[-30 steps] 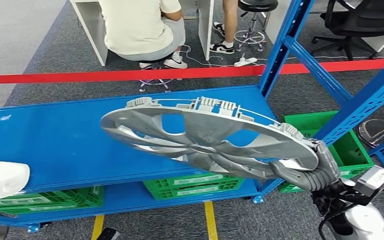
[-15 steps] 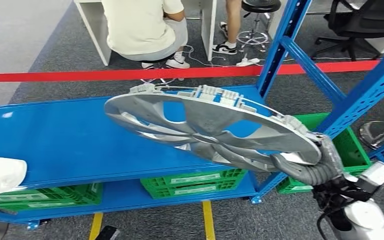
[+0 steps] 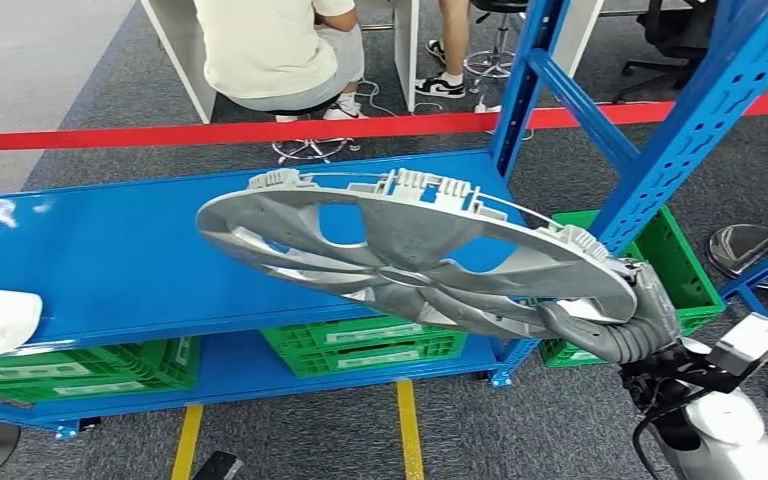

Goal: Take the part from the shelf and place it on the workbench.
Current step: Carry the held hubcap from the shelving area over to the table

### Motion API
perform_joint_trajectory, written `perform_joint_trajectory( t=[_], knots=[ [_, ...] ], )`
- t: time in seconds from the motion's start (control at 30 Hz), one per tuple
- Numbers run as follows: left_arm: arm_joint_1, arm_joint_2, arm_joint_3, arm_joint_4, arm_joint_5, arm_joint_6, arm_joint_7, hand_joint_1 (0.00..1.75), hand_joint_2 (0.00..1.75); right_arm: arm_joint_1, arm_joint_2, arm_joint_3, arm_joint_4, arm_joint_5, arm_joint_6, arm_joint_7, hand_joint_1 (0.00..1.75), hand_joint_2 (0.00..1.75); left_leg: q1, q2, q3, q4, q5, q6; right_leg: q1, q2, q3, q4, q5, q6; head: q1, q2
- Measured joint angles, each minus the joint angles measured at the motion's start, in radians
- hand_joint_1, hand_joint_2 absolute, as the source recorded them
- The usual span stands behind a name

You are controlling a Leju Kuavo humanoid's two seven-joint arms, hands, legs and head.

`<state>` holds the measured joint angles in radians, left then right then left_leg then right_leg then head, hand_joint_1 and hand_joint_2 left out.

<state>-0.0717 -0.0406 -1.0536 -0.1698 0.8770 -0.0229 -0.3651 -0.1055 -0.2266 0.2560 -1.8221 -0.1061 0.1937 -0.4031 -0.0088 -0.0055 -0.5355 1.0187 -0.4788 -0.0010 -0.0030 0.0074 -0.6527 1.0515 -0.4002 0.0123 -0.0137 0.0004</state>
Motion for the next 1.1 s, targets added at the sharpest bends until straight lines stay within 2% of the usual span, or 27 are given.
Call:
perform_joint_trajectory(
  t=[0.1, 0.13, 0.17, 0.2, 0.27, 0.3, 0.33, 0.37, 0.43, 0.47, 0.5, 0.53, 0.6, 0.63, 0.67, 0.7, 0.77, 0.8, 0.83, 0.87, 0.9, 0.97, 1.0, 1.03, 1.1],
  knots=[
    [-0.001, -0.002, 0.000, 0.000, 0.000, -0.001, 0.000, 0.00, 1.75, -0.002, 0.000, 0.002, 0.001, -0.002, 0.002, -0.001, 1.75, 1.75, -0.004, 0.004, -0.002, -0.024, 0.016, 0.005, -0.003, -0.003, -0.004, -0.006, 0.015, 0.019, -0.002, 0.000],
    [-0.001, -0.002, 0.000, 0.000, 0.001, 0.000, 0.000, 0.00, 1.75, -0.002, 0.000, 0.002, 0.002, -0.002, 0.002, -0.002, 1.75, 1.75, -0.002, 0.005, -0.005, -0.028, 0.024, 0.011, -0.003, -0.003, -0.010, 0.000, 0.006, 0.025, -0.001, 0.000],
    [0.000, -0.001, 0.000, 0.000, 0.002, 0.001, 0.000, 0.00, 1.75, -0.002, 0.000, 0.002, 0.002, -0.004, 0.002, -0.002, 1.75, 1.75, 0.001, 0.006, -0.010, -0.033, 0.034, 0.016, -0.004, -0.003, -0.021, 0.024, -0.019, 0.030, 0.000, 0.000],
    [0.000, -0.002, 0.000, 0.000, 0.002, 0.001, 0.000, 0.00, 1.75, -0.001, 0.000, 0.002, 0.003, -0.004, 0.003, -0.002, 1.75, 1.75, 0.003, 0.007, -0.017, -0.035, 0.044, 0.020, -0.005, -0.002, -0.038, 0.071, -0.058, 0.035, 0.001, 0.000],
    [0.002, -0.004, 0.000, 0.000, 0.003, 0.001, 0.001, 0.00, 1.75, 0.003, 0.000, 0.002, 0.004, -0.006, 0.005, -0.003, 1.75, 1.75, 0.003, 0.006, -0.036, -0.035, 0.059, 0.023, -0.006, -0.002, -0.076, 0.200, -0.142, 0.044, 0.001, 0.000],
    [0.003, -0.006, 0.000, 0.000, 0.003, 0.000, 0.002, 0.00, 1.75, 0.007, 0.000, 0.002, 0.005, -0.006, 0.007, -0.003, 1.75, 1.75, 0.003, 0.007, -0.046, -0.034, 0.066, 0.023, -0.007, -0.002, -0.084, 0.247, -0.163, 0.047, 0.001, 0.000],
    [0.005, -0.007, 0.000, 0.000, 0.002, -0.001, 0.004, 0.00, 1.75, 0.010, 0.000, 0.002, 0.005, -0.006, 0.008, -0.003, 1.75, 1.75, 0.003, 0.007, -0.055, -0.034, 0.073, 0.022, -0.007, -0.002, -0.076, 0.260, -0.164, 0.049, 0.001, 0.000],
    [0.006, -0.008, 0.000, 0.000, 0.002, -0.002, 0.007, 0.00, 1.75, 0.013, 0.000, 0.001, 0.005, -0.006, 0.009, -0.003, 1.75, 1.75, 0.004, 0.007, -0.064, -0.033, 0.080, 0.020, -0.007, -0.003, -0.046, 0.232, -0.149, 0.049, 0.001, 0.000],
    [0.007, -0.008, 0.000, 0.000, 0.002, -0.002, 0.013, 0.00, 1.75, 0.015, 0.000, 0.001, 0.005, -0.006, 0.011, -0.003, 1.75, 1.75, 0.004, 0.006, -0.077, -0.031, 0.091, 0.013, -0.007, -0.004, 0.057, 0.089, -0.114, 0.047, 0.001, 0.000],
    [0.007, -0.008, 0.000, 0.000, 0.002, -0.002, 0.014, 0.00, 1.75, 0.015, 0.000, 0.001, 0.004, -0.006, 0.011, -0.004, 1.75, 1.75, 0.004, 0.006, -0.081, -0.030, 0.097, 0.008, -0.005, -0.003, 0.100, 0.027, -0.102, 0.043, 0.000, 0.000],
    [0.007, -0.007, 0.000, 0.000, 0.002, -0.002, 0.015, 0.00, 1.75, 0.015, 0.000, 0.001, 0.004, -0.007, 0.011, -0.004, 1.75, 1.75, 0.003, 0.005, -0.084, -0.029, 0.102, 0.002, -0.003, -0.002, 0.127, -0.014, -0.100, 0.037, 0.000, 0.000],
    [0.007, -0.006, 0.000, 0.000, 0.003, -0.002, 0.015, 0.00, 1.75, 0.016, 0.000, 0.001, 0.003, -0.007, 0.011, -0.005, 1.75, 1.75, 0.003, 0.005, -0.087, -0.028, 0.108, -0.004, -0.001, -0.001, 0.133, -0.027, -0.103, 0.030, 0.000, 0.000],
    [0.008, -0.004, 0.000, 0.000, 0.007, 0.001, 0.011, 0.00, 1.75, 0.017, 0.000, 0.001, 0.003, -0.007, 0.012, -0.006, 1.75, 1.75, 0.003, 0.004, -0.090, -0.028, 0.116, -0.015, 0.000, 0.000, 0.125, -0.027, -0.092, 0.014, 0.000, 0.000],
    [0.008, -0.002, 0.000, 0.000, 0.010, 0.003, 0.007, 0.00, 1.75, 0.018, 0.000, 0.001, 0.003, -0.008, 0.012, -0.007, 1.75, 1.75, 0.004, 0.004, -0.095, -0.022, 0.109, -0.021, -0.002, 0.000, 0.120, -0.028, -0.086, 0.006, 0.000, 0.000],
    [0.008, 0.000, 0.000, 0.000, 0.012, 0.004, 0.004, 0.00, 1.75, 0.018, 0.001, 0.001, 0.003, -0.009, 0.012, -0.009, 1.75, 1.75, 0.005, 0.004, -0.105, -0.002, 0.087, -0.028, -0.004, -0.001, 0.113, -0.030, -0.078, -0.002, -0.001, 0.000],
    [0.008, 0.003, 0.000, 0.000, 0.013, 0.005, 0.001, 0.00, 1.75, 0.018, 0.002, 0.001, 0.003, -0.010, 0.013, -0.011, 1.75, 1.75, 0.006, 0.004, -0.123, 0.040, 0.051, -0.033, -0.006, -0.002, 0.104, -0.031, -0.070, -0.009, -0.002, 0.000],
    [0.008, 0.006, 0.000, 0.000, 0.017, 0.007, -0.003, 0.00, 1.75, 0.018, 0.004, 0.001, 0.003, -0.014, 0.014, -0.018, 1.75, 1.75, 0.008, 0.004, -0.170, 0.169, -0.033, -0.042, -0.006, -0.002, 0.083, -0.030, -0.055, -0.014, -0.003, 0.000],
    [0.008, 0.008, 0.000, 0.000, 0.019, 0.009, -0.006, 0.00, 1.75, 0.019, 0.005, 0.001, 0.003, -0.015, 0.015, -0.021, 1.75, 1.75, 0.009, 0.004, -0.186, 0.225, -0.058, -0.044, -0.006, -0.002, 0.072, -0.030, -0.047, -0.014, -0.003, 0.000],
    [0.008, 0.009, 0.001, 0.000, 0.021, 0.011, -0.009, 0.00, 1.75, 0.019, 0.006, 0.001, 0.003, -0.015, 0.016, -0.023, 1.75, 1.75, 0.010, 0.004, -0.187, 0.251, -0.064, -0.044, -0.006, -0.002, 0.061, -0.030, -0.040, -0.013, -0.003, 0.000],
    [0.007, 0.011, 0.001, 0.000, 0.023, 0.014, -0.011, 0.00, 1.75, 0.020, 0.007, 0.000, 0.003, -0.016, 0.016, -0.025, 1.75, 1.75, 0.010, 0.004, -0.169, 0.239, -0.053, -0.044, -0.006, -0.001, 0.052, -0.030, -0.032, -0.011, -0.003, 0.000],
    [0.007, 0.013, 0.001, 0.000, 0.024, 0.016, -0.013, 0.00, 1.75, 0.020, 0.007, -0.001, 0.002, -0.017, 0.016, -0.027, 1.75, 1.75, 0.010, 0.004, -0.131, 0.190, -0.030, -0.042, -0.007, -0.001, 0.044, -0.030, -0.026, -0.007, -0.003, 0.000],
    [0.004, 0.016, 0.001, 0.000, 0.024, 0.017, -0.017, 0.00, 1.75, 0.021, 0.007, -0.006, -0.002, -0.021, 0.018, -0.031, 1.75, 1.75, 0.009, 0.003, -0.036, 0.049, 0.006, -0.035, -0.006, 0.000, 0.033, -0.029, -0.015, 0.002, -0.003, 0.000],
    [0.002, 0.017, 0.001, 0.000, 0.024, 0.017, -0.018, 0.00, 1.75, 0.021, 0.007, -0.008, -0.005, -0.025, 0.019, -0.032, 1.75, 1.75, 0.008, 0.002, -0.005, -0.001, 0.013, -0.030, -0.005, 0.000, 0.030, -0.028, -0.010, 0.007, -0.003, 0.000],
    [0.001, 0.017, 0.001, 0.000, 0.024, 0.017, -0.019, 0.00, 1.75, 0.021, 0.007, -0.011, -0.008, -0.029, 0.021, -0.033, 1.75, 1.75, 0.006, 0.000, 0.009, -0.028, 0.014, -0.024, -0.004, 0.000, 0.027, -0.028, -0.004, 0.013, -0.003, 0.000],
    [0.001, 0.018, 0.001, 0.000, 0.023, 0.018, -0.022, 0.00, 1.75, 0.024, 0.008, -0.016, -0.014, -0.035, 0.022, -0.034, 1.75, 1.75, 0.004, -0.001, 0.005, -0.035, 0.019, -0.009, -0.004, -0.001, 0.025, -0.032, 0.006, 0.025, -0.004, 0.000]
  ],
)
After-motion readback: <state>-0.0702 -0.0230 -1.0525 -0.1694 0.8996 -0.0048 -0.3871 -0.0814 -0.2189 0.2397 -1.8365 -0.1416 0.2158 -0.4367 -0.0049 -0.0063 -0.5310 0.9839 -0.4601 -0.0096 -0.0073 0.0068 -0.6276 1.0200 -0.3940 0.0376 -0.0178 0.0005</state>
